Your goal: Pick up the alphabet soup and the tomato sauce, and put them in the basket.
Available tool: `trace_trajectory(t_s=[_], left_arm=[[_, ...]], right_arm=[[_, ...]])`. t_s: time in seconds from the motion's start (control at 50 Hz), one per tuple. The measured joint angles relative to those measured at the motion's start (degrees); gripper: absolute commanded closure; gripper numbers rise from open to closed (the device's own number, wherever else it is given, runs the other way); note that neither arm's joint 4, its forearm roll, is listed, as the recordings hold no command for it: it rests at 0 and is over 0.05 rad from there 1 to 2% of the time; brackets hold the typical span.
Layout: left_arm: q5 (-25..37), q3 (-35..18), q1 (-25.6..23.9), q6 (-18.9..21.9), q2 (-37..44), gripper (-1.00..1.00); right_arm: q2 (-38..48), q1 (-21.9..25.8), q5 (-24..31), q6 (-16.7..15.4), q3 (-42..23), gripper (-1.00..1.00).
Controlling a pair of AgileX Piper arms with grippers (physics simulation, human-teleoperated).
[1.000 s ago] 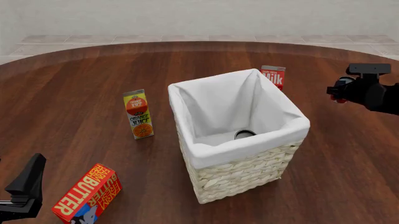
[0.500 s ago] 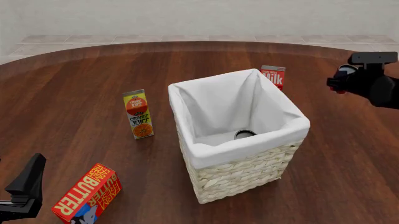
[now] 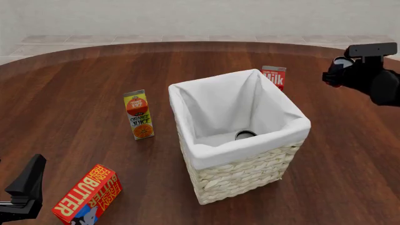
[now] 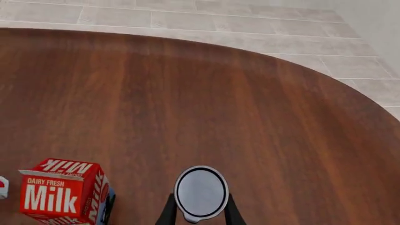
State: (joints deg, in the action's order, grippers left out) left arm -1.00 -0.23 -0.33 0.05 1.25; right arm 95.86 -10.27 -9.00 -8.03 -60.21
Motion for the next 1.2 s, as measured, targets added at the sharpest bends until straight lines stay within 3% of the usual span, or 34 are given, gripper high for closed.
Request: trace_trajectory(t_s=[1.2], left_arm=[[0.00, 0.00, 0.00, 0.00, 0.00, -1.00]], right_arm=[[-16.28, 15.39, 9.57, -2.18, -2.00, 1.00]])
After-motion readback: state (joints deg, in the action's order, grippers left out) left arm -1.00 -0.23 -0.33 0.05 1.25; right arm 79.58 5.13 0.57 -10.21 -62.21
